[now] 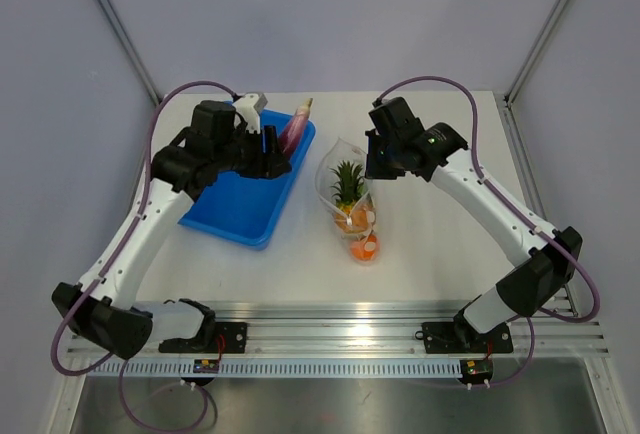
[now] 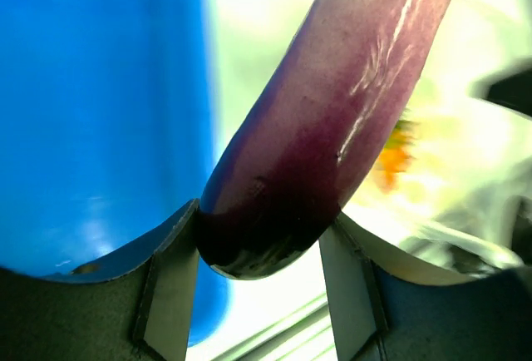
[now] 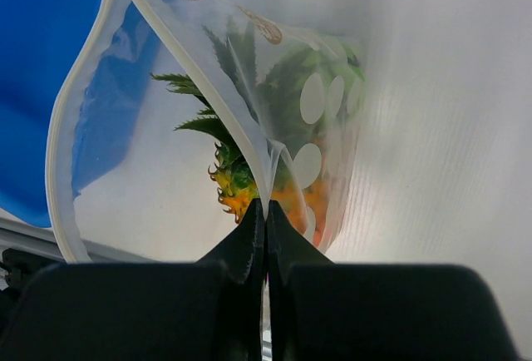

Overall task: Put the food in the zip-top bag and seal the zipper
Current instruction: Place the fake vegetable in the zipper food storage bag.

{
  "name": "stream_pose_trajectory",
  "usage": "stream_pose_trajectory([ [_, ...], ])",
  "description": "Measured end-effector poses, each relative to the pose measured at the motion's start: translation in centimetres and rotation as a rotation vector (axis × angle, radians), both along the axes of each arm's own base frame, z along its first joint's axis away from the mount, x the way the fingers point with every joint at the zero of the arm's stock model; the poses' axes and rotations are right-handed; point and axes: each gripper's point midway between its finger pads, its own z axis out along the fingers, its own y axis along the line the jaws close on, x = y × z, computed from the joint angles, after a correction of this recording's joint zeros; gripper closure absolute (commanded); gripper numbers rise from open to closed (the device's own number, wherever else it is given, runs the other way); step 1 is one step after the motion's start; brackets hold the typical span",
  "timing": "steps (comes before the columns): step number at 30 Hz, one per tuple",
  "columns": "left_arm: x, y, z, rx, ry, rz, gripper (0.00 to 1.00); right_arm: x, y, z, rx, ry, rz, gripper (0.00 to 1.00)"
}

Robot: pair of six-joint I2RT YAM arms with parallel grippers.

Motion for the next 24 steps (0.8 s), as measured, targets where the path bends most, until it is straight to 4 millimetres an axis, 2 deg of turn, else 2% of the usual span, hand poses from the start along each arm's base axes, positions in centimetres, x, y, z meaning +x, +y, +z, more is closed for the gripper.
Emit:
stream_pose_trajectory([
  [5,-3.4,-5.8,3.8,-0.185,-0.035,-0.119,1.00,0.1,0.4,-0.1,0.021,0.005,-0.005,1.00],
  [7,-4.1,-7.8,4.7,-0.255,-0.034,-0.150,1.00,0.0,0.6,-0.2,0.032,0.006,-0.004,1.00],
  [9,-4.4,-8.8,4.4,-0.302,-0.003,-0.143,1.00,0.0,0.6,-0.1,0.040,0.004,-0.006,1.00],
  [15,-4.1,-9.8,1.5,-0.391,0.137,-0.022,1.00,-0.7,0.2,0.5,0.062,-0.011,-0.015,1.00],
  [21,-5.1,-12.7,1.0,-0.407,0.211,-0.029,1.00,-1.2,-0.1,1.3,0.082,-0.026,-0.022,1.00],
  [24,-5.5,-13.3,0.6,-0.402,0.230,-0.026,1.00,-1.3,-0.2,1.3,0.083,-0.026,-0.023,1.00],
])
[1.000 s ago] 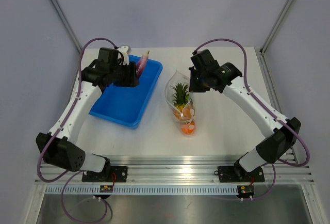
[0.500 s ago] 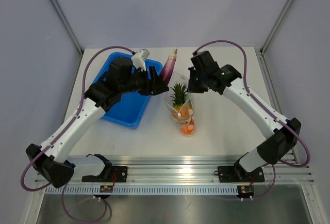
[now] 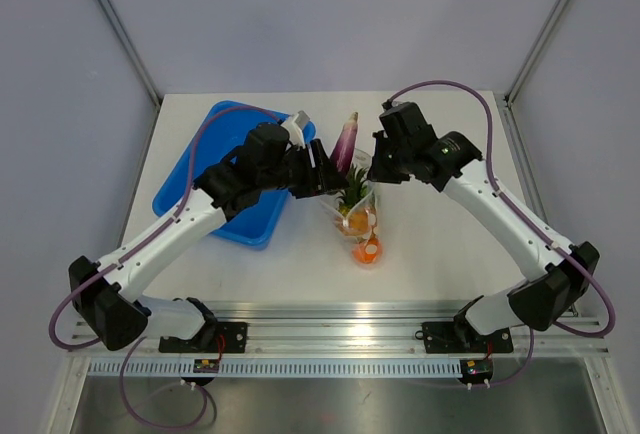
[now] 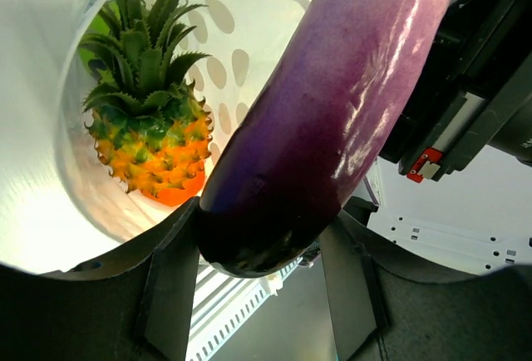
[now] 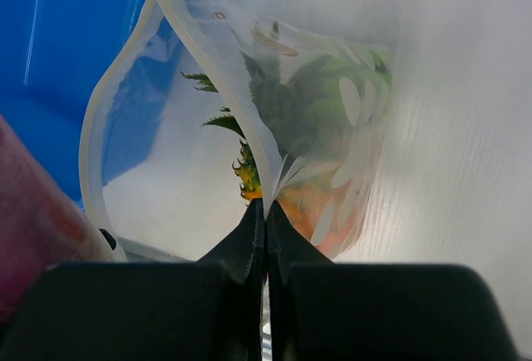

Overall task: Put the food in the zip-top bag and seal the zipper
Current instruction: Place the fake vegetable in the zipper food storage bag.

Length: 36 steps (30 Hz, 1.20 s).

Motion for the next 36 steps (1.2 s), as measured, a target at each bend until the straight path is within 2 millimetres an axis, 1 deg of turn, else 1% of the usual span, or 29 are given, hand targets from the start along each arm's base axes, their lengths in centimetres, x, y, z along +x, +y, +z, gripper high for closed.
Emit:
stream_pose_trajectory([
  [2,0.0,0.1,-0.2,0.009,0.008,0.012,0.98,-0.1,-0.1,-0.1,-0.001,0.001,0.000,1.00],
  [3,0.0,0.1,-0.3,0.012,0.010,0.017,0.94,-0.2,-0.1,-0.1,0.000,0.001,0.000,1.00],
  [5,0.0,0.2,-0.4,0.013,0.016,0.023,0.89,-0.3,-0.2,0.0,0.001,-0.001,0.000,1.00],
  [11,-0.4,-0.2,-0.4,0.012,0.023,0.013,0.71,-0.5,-0.4,0.3,0.008,-0.007,-0.002,1.00],
  [12,-0.6,-0.4,-0.6,0.015,0.026,0.007,0.66,-0.6,-0.4,0.3,0.009,-0.008,-0.003,1.00],
  [13,-0.7,-0.6,-0.8,0.019,0.030,0.002,0.52,-0.6,-0.4,0.4,0.011,-0.010,-0.003,1.00],
  [14,-0.8,-0.8,-1.0,0.024,0.034,-0.003,0.45,-0.6,-0.4,0.5,0.012,-0.011,-0.003,1.00],
  [16,-1.1,-1.1,-1.6,0.051,0.046,-0.013,0.41,-0.7,-0.5,0.5,0.013,-0.013,-0.003,1.00],
  [17,-1.2,-1.3,-1.8,0.061,0.048,-0.019,0.35,-0.8,-0.6,0.5,0.013,-0.013,-0.003,1.00],
  [18,-1.4,-1.4,-2.0,0.073,0.048,-0.027,0.35,-0.9,-0.6,0.5,0.013,-0.013,-0.004,1.00],
  [19,-1.6,-1.5,-2.0,0.079,0.046,-0.031,0.32,-0.9,-0.6,0.5,0.013,-0.013,-0.004,1.00],
  [21,-1.8,-1.5,-1.8,0.091,0.039,-0.036,0.23,-1.0,-0.7,0.4,0.014,-0.011,-0.005,1.00],
  [24,-1.9,-1.5,-1.8,0.099,0.033,-0.038,0.16,-1.1,-0.7,0.3,0.013,-0.009,-0.006,1.00],
  [26,-2.0,-1.3,-1.9,0.107,0.033,-0.038,0.16,-1.1,-0.7,0.3,0.014,-0.008,-0.006,1.00],
  [29,-2.0,-1.0,-2.0,0.121,0.029,-0.032,0.27,-1.2,-0.5,0.3,0.025,-0.004,0.004,1.00],
  [30,-2.0,-0.8,-1.9,0.125,0.024,-0.029,0.41,-1.2,-0.4,0.3,0.029,-0.003,0.006,1.00],
  [32,-1.9,-0.3,-1.5,0.140,0.006,-0.016,0.52,-1.2,-0.3,0.3,0.034,-0.001,0.009,1.00],
  [33,-1.7,0.0,-1.1,0.148,-0.013,-0.007,0.55,-1.2,-0.3,0.3,0.034,-0.001,0.009,1.00],
  [34,-1.5,0.5,-0.6,0.159,-0.038,0.010,0.54,-1.2,-0.2,0.3,0.036,-0.001,0.009,1.00],
  [36,-1.0,1.5,0.3,0.180,-0.100,0.037,0.41,-1.3,-0.1,0.3,0.041,0.002,0.012,1.00],
])
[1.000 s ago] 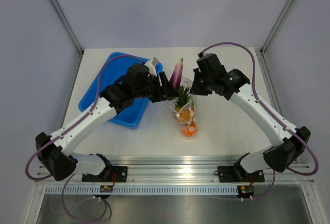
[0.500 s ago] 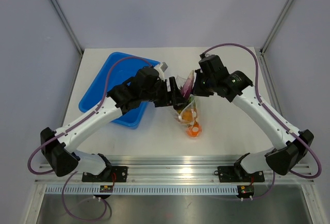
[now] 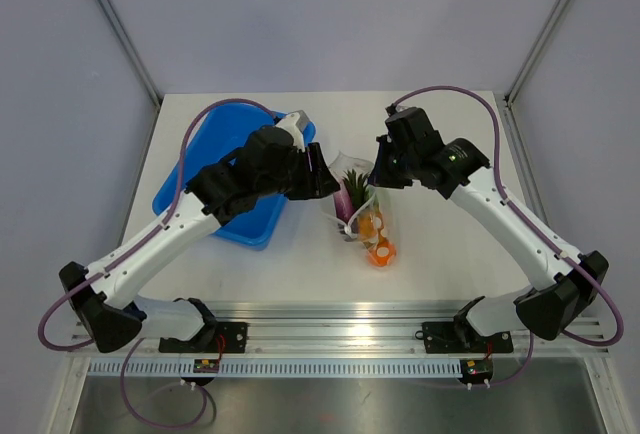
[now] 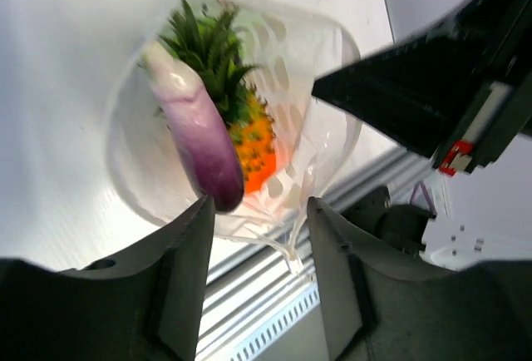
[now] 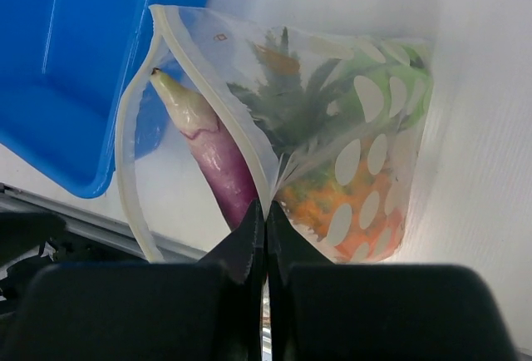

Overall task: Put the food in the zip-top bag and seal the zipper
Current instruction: Adjust the zipper food storage bag at the center of the board.

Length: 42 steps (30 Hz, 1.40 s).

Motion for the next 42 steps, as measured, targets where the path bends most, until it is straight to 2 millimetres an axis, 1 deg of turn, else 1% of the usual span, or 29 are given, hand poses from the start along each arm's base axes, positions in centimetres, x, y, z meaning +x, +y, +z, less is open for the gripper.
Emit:
stream_pose_trajectory([
  [1,0.4,0.6,0.3,0.014,-0.026,0.018,0.29,0.0,0.0,0.0,0.001,0.001,0.001,1.00],
  [2,0.7,1.2,0.6,0.035,-0.049,0.032,0.26,-0.1,0.1,-0.1,0.006,0.003,0.004,1.00],
  [4,1.7,2.3,0.6,0.087,-0.084,0.072,0.23,-0.2,0.2,-0.1,0.013,0.003,0.007,1.00],
  [7,3.1,3.3,-1.0,0.182,-0.092,0.102,0.25,-0.4,0.1,0.0,0.022,0.002,0.009,1.00],
  [8,3.5,3.3,-2.1,0.219,-0.081,0.098,0.31,-0.6,0.1,0.0,0.024,0.003,0.009,1.00],
  [9,3.7,3.2,-2.7,0.235,-0.072,0.095,0.34,-0.7,0.1,0.0,0.028,0.004,0.011,1.00],
  [10,3.9,3.0,-3.9,0.264,-0.054,0.086,0.37,-0.8,0.0,0.0,0.030,0.004,0.012,1.00],
  [11,4.1,2.8,-5.0,0.287,-0.038,0.078,0.45,-0.9,0.0,0.0,0.032,0.006,0.013,1.00],
  [12,4.2,2.7,-5.8,0.306,-0.024,0.073,0.50,-1.1,0.0,0.0,0.036,0.007,0.014,1.00],
  [14,4.2,2.7,-7.8,0.345,0.010,0.064,0.65,-1.3,-0.1,0.0,0.040,0.008,0.015,1.00],
  [15,4.3,2.6,-8.6,0.360,0.024,0.061,0.84,-1.4,-0.1,0.0,0.041,0.007,0.014,1.00],
  [16,4.3,2.6,-9.2,0.372,0.036,0.055,0.93,-1.5,-0.2,0.1,0.042,0.006,0.014,1.00],
  [17,4.3,2.5,-9.5,0.377,0.043,0.051,1.00,-1.5,-0.3,0.1,0.043,0.005,0.014,1.00],
  [20,4.2,2.2,-9.8,0.376,0.048,0.037,1.00,-1.6,-0.4,0.0,0.040,0.004,0.014,1.00],
  [23,4.0,1.5,-9.0,0.347,0.044,0.016,1.00,-1.2,-1.1,0.0,0.020,-0.005,0.014,1.00],
  [25,3.8,0.7,-7.6,0.311,0.033,-0.009,1.00,-0.2,-2.3,0.5,-0.012,-0.008,-0.007,1.00],
  [26,3.8,0.1,-6.3,0.285,0.018,-0.022,1.00,0.8,-3.0,1.4,-0.030,-0.024,-0.026,1.00],
  [27,3.8,-0.6,-4.8,0.253,-0.005,-0.033,1.00,1.9,-3.5,2.5,-0.050,-0.042,-0.039,1.00],
  [28,3.9,-1.4,-3.0,0.215,-0.034,-0.045,1.00,3.0,-3.8,4.2,-0.061,-0.077,-0.050,1.00],
  [30,3.8,-2.8,0.5,0.141,-0.093,-0.067,1.00,4.8,-3.6,8.2,-0.051,-0.175,-0.047,1.00],
  [31,3.6,-3.4,2.5,0.093,-0.128,-0.078,1.00,5.2,-3.5,10.1,-0.040,-0.224,-0.042,1.00],
  [32,3.3,-3.8,3.9,0.056,-0.155,-0.087,1.00,5.4,-3.5,12.1,-0.028,-0.276,-0.035,0.99],
  [34,2.7,-4.0,5.6,0.011,-0.184,-0.101,1.00,5.1,-3.8,13.8,-0.022,-0.329,-0.024,0.98],
  [35,2.5,-4.1,5.8,0.001,-0.185,-0.106,1.00,4.9,-4.0,13.8,-0.029,-0.333,-0.018,0.97],
  [36,2.4,-4.2,6.0,-0.009,-0.187,-0.110,1.00,4.7,-4.2,13.3,-0.038,-0.329,-0.012,0.95],
  [37,2.4,-4.4,5.8,-0.013,-0.181,-0.111,1.00,4.6,-4.2,12.0,-0.058,-0.303,-0.003,0.95],
  [39,2.6,-4.9,4.1,0.005,-0.148,-0.115,1.00,4.6,-4.2,8.5,-0.106,-0.227,0.013,0.94],
  [41,3.0,-5.8,1.3,0.039,-0.086,-0.129,1.00,5.0,-4.0,3.6,-0.172,-0.112,0.029,0.82],
  [42,3.1,-6.2,0.0,0.056,-0.055,-0.139,1.00,5.2,-3.9,1.9,-0.197,-0.068,0.035,0.75],
])
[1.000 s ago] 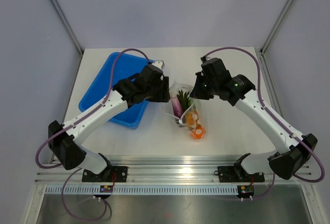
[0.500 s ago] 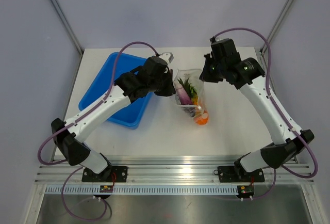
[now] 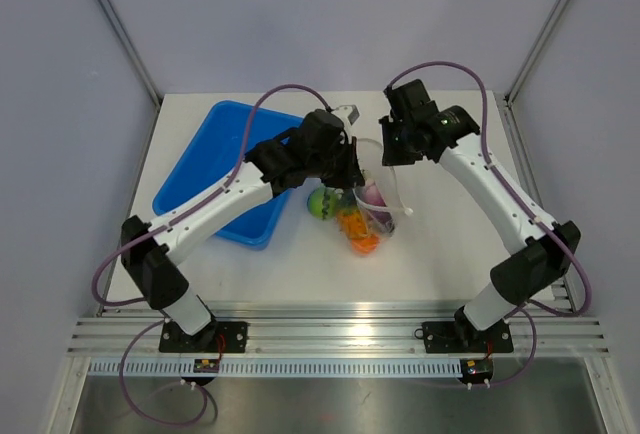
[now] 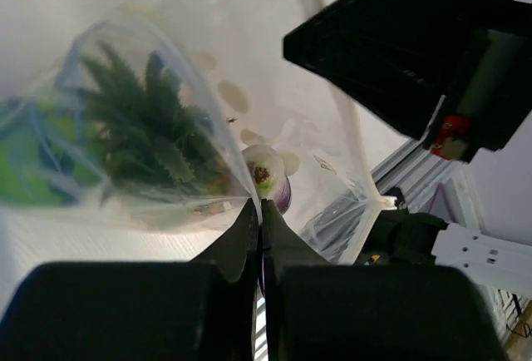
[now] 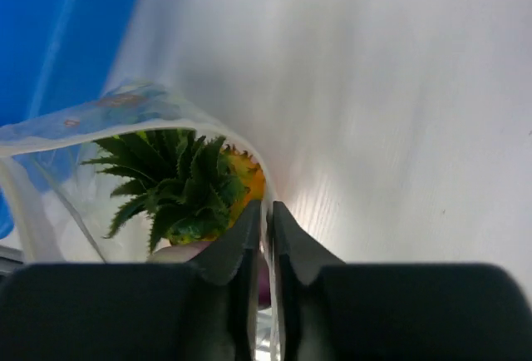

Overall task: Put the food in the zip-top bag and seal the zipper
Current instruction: Adjust the zipper food storage bag at the center of the board.

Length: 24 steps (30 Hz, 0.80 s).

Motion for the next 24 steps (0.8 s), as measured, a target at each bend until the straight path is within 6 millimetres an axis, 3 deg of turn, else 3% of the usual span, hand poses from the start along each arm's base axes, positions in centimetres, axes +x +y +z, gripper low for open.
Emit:
stream_pose_trajectory([
  [1,0.1,-0.5,-1.6,0.023,0.036,-0.007,1.00,0.1,0.1,-1.9,-0.027,0.048,0.002,0.56],
  [3,0.0,-0.8,-4.5,0.065,0.094,-0.012,1.00,-0.1,0.0,-4.0,-0.061,0.100,0.011,0.43],
  [4,0.0,-0.7,-5.2,0.078,0.108,-0.011,1.00,-0.4,-0.2,-4.1,-0.069,0.104,0.019,0.40],
  [7,0.1,-0.2,-5.2,0.080,0.117,0.000,1.00,-0.8,-0.5,-1.4,-0.035,0.009,0.040,0.36],
  [12,0.5,1.1,-3.3,0.047,0.094,0.026,1.00,-4.0,-2.0,6.7,0.095,-0.297,0.097,0.37],
  [15,0.4,1.3,-2.6,0.033,0.084,0.027,1.00,-6.4,-2.5,8.1,0.148,-0.418,0.162,0.41],
  [17,0.1,1.5,-2.3,0.024,0.079,0.023,1.00,-7.6,-2.7,7.2,0.164,-0.474,0.201,0.41],
  [21,-0.6,2.2,-2.5,0.027,0.085,0.020,1.00,-9.7,-3.2,2.3,0.166,-0.501,0.255,0.40],
  [24,-0.9,2.5,-2.5,0.028,0.085,0.020,1.00,-11.5,-3.8,0.3,0.185,-0.538,0.285,0.39],
])
